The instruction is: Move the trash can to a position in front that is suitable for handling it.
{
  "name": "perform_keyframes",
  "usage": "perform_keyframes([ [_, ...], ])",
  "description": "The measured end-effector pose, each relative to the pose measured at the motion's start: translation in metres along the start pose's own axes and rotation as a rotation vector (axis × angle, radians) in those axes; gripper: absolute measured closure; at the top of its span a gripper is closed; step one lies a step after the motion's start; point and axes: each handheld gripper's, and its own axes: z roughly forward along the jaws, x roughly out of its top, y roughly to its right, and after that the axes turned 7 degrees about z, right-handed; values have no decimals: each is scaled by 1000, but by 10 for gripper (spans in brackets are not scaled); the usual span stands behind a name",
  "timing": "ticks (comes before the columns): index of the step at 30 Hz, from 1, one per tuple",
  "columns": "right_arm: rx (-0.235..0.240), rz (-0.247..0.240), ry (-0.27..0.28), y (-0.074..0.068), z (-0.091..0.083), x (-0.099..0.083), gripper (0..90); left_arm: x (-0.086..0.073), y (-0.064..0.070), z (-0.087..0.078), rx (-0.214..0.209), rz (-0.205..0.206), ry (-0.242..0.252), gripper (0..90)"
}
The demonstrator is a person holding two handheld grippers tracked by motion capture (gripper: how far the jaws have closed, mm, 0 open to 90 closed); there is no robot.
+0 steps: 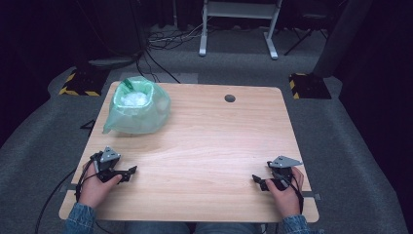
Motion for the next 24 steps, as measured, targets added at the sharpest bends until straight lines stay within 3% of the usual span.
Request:
perform_keyframes([
  [16,2,-4,2,0,0,0,153,0,0,0,-3,4,3,168],
  [19,2,-3,2,0,0,0,153,0,-1,-2,-25,2,19,266],
  [24,2,-4,2,0,0,0,153,8,-1,-9,-13,19,46,271],
])
